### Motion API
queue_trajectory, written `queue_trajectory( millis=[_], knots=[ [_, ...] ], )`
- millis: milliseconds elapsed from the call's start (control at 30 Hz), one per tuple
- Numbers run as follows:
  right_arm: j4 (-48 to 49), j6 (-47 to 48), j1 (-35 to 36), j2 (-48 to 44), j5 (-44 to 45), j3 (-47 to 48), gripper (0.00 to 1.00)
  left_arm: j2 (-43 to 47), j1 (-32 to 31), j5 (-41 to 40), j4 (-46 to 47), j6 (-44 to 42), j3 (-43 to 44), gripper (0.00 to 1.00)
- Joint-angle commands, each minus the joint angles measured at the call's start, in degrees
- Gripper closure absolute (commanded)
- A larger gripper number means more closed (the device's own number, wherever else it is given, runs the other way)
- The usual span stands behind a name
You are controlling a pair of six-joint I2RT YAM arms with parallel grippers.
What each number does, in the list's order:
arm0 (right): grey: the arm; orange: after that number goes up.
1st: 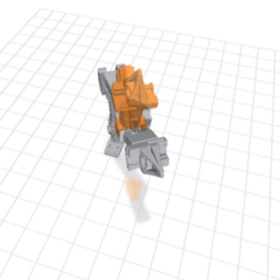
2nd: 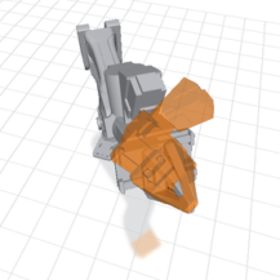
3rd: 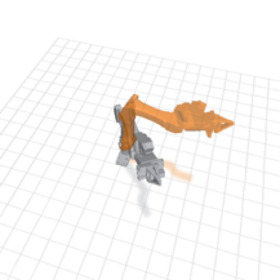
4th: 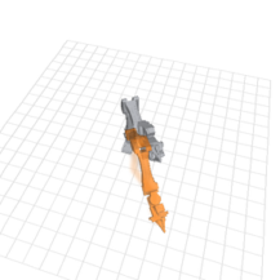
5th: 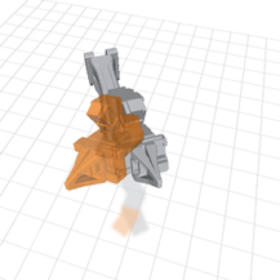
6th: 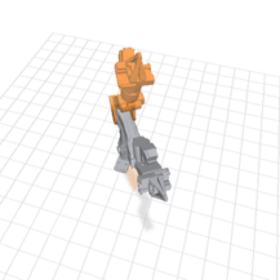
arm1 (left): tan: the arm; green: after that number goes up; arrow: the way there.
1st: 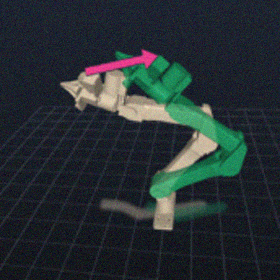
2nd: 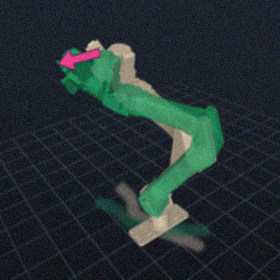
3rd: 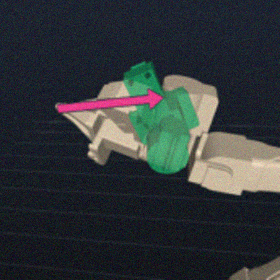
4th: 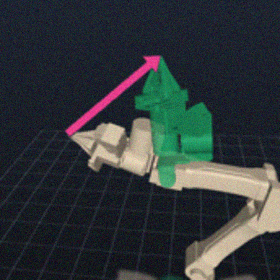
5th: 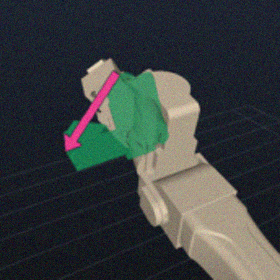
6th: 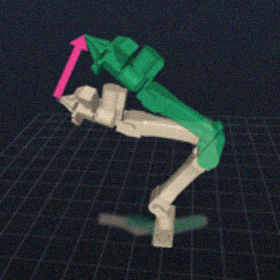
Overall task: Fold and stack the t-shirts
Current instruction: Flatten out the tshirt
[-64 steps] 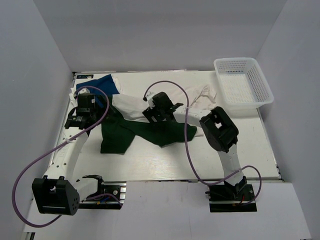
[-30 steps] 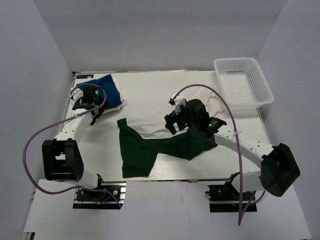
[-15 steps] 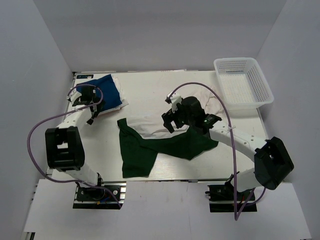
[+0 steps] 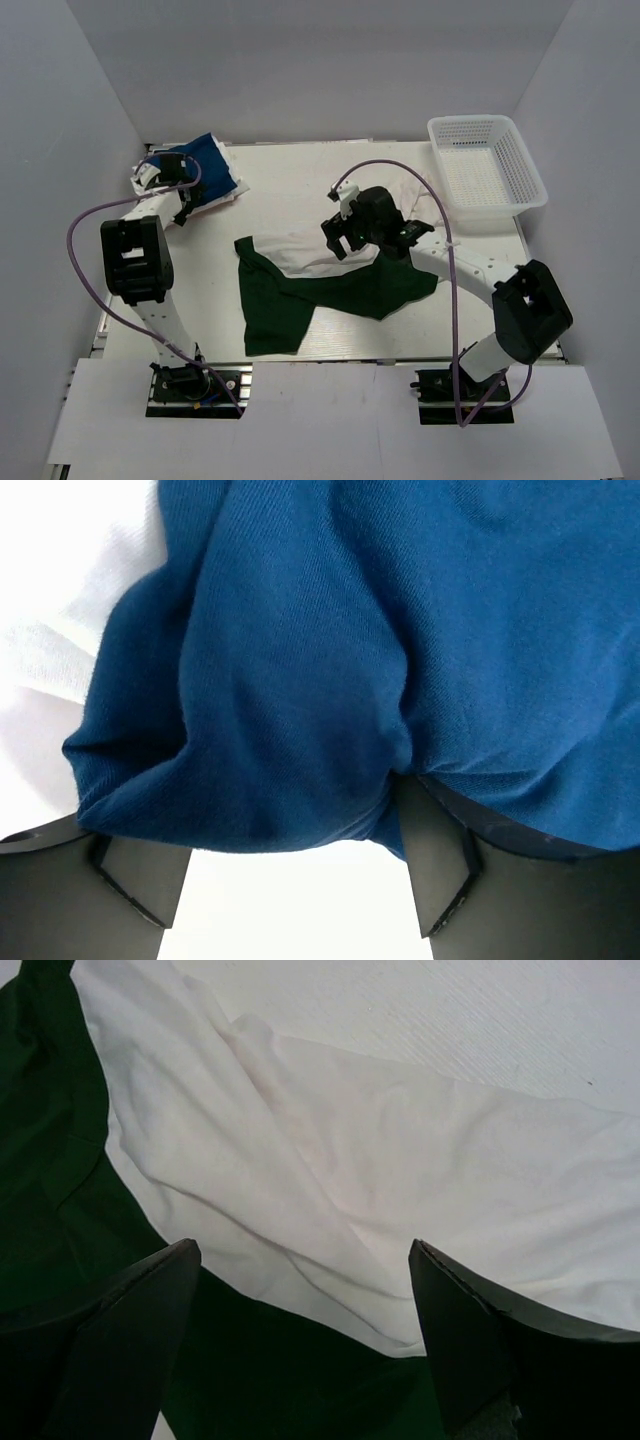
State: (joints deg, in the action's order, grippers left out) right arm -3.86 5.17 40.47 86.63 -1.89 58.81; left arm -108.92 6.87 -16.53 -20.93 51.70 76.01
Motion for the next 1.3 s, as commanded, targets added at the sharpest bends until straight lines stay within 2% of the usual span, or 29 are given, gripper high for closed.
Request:
queue_trajectory(
  millis=[0,167,233,333,500,633,800,1067,1267],
  knots=[
    [-0.45,0.98,-0.65,1.26,0.13,3.68,0.1,-2.43,2.26,-4.11,1.41,-1.68,3.17,0.17],
    [-0.89,1.16,-2.22,2.75,0.04,4.74,0.1,-3.84,3.32,-4.12,1.42,-5.2,5.38,0.18],
    [-0.89,1.07,-1.36,3.45,-0.22,5.09,0.1,-2.97,3.94,-1.67,1.42,-8.01,5.38,0.18],
    [-1.15,1.51,-1.79,4.42,-1.18,6.23,0.1,1.42,3.94,1.14,3.87,-10.48,0.83,0.18],
    [-3.88,1.95,-1.71,5.56,-2.68,7.99,0.1,18.61,3.94,3.43,6.95,-9.34,-14.11,0.16],
    [-4.05,2.21,-1.8,5.83,-5.14,8.43,0.1,22.53,3.94,1.69,6.17,-6.53,-21.07,0.1],
    [-3.36,2.48,-1.71,4.43,-5.49,8.35,0.1,13.49,4.55,-4.81,-0.69,-5.82,-13.7,0.1],
    [-0.45,3.18,-1.8,2.31,-7.07,6.32,0.1,2.41,7.97,-1.05,5.01,-7.13,-4.65,0.09],
    [-0.62,2.92,-1.97,3.98,-6.9,7.2,0.1,-8.04,9.2,-2.1,1.69,-7.14,7.82,0.09]
  ],
)
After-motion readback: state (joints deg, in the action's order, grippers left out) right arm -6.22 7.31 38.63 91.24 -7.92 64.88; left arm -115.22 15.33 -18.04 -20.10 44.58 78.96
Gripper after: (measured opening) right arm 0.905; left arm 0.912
